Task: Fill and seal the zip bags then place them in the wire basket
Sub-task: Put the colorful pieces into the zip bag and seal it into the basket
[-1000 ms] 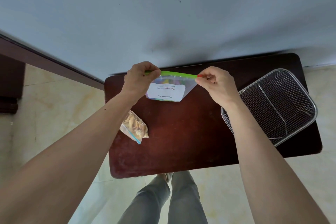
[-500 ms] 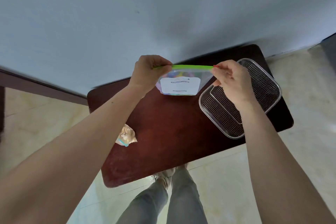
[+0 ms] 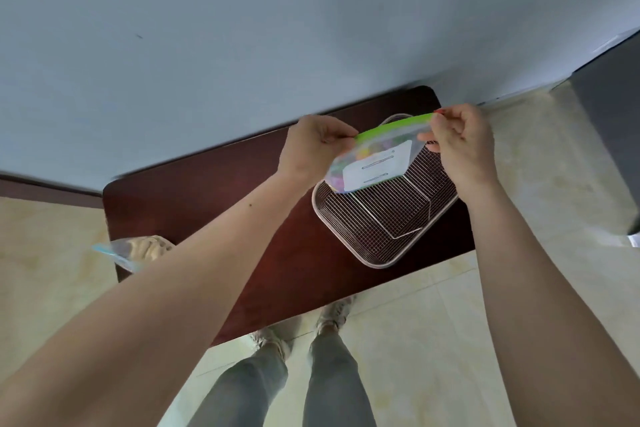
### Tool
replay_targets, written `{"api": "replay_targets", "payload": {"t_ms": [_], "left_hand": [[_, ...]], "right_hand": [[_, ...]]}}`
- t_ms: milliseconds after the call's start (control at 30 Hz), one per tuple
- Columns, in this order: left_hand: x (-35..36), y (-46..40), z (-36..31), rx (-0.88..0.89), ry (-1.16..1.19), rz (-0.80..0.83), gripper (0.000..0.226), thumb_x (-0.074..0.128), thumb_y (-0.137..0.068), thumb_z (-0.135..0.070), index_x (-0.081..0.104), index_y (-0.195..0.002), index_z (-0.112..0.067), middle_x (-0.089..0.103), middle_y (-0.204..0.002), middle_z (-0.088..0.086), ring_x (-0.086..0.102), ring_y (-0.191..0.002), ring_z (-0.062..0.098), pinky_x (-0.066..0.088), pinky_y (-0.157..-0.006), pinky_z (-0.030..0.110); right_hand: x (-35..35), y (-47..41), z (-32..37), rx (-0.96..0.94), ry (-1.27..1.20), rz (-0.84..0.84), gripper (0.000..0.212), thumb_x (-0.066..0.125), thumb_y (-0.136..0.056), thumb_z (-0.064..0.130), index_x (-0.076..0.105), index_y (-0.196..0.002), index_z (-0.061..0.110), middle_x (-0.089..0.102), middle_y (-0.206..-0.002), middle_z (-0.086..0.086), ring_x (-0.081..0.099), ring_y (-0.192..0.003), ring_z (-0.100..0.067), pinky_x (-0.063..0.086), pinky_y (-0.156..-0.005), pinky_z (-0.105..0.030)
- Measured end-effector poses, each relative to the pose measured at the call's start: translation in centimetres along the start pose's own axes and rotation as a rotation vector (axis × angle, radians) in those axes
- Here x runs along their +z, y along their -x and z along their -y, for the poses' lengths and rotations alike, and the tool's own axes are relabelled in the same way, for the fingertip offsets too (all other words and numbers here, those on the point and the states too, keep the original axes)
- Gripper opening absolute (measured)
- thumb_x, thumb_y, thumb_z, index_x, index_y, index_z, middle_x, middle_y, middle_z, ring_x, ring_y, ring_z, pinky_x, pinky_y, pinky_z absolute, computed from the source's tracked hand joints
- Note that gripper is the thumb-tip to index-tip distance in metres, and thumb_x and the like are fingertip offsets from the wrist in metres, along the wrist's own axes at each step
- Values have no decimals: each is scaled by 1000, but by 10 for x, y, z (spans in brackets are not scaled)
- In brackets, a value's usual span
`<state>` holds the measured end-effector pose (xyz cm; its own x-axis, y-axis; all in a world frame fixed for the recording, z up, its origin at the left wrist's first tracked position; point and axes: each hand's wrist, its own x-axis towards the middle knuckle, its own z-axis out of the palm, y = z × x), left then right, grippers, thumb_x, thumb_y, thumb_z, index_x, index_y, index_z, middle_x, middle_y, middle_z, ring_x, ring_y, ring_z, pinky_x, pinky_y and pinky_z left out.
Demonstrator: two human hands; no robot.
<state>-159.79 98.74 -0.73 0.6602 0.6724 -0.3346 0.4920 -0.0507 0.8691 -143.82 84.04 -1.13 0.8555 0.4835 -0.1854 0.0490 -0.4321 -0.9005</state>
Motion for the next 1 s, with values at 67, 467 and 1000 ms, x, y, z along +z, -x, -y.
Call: {"api": "replay_targets", "payload": {"t_ms": [67,467,1000], "left_hand": [[13,2,-1,-51,36,-9,15,74,-77,-9,78,-85,-21,72,-72,-6,70,-72,16,60,-82,41],[56,-2,-4,-148,72,-80,14,75,-77,-10,78,-89,-16,68,-68,-8,61,-66,10,47,-63,19],[54,4,11,-210,34,-152,12,74,-81,-15,75,-87,-26,71,-72,-11,68,-74,8,60,-81,37]], "right_hand": [[-2,-14,-6,-4,15,23,5,54,-96,22,55,-98,17,70,-97,-12,69,-65,0,57,-74,-30],[-4,-56,-23,-15,73,78,7,53,-91,29,55,-95,24,67,-92,0,69,-78,-20,57,-85,-47],[14,-48,-22,-45,224,183,39,57,-92,29,57,-127,13,59,-130,-5,57,-117,-21,44,-102,-33]]}}
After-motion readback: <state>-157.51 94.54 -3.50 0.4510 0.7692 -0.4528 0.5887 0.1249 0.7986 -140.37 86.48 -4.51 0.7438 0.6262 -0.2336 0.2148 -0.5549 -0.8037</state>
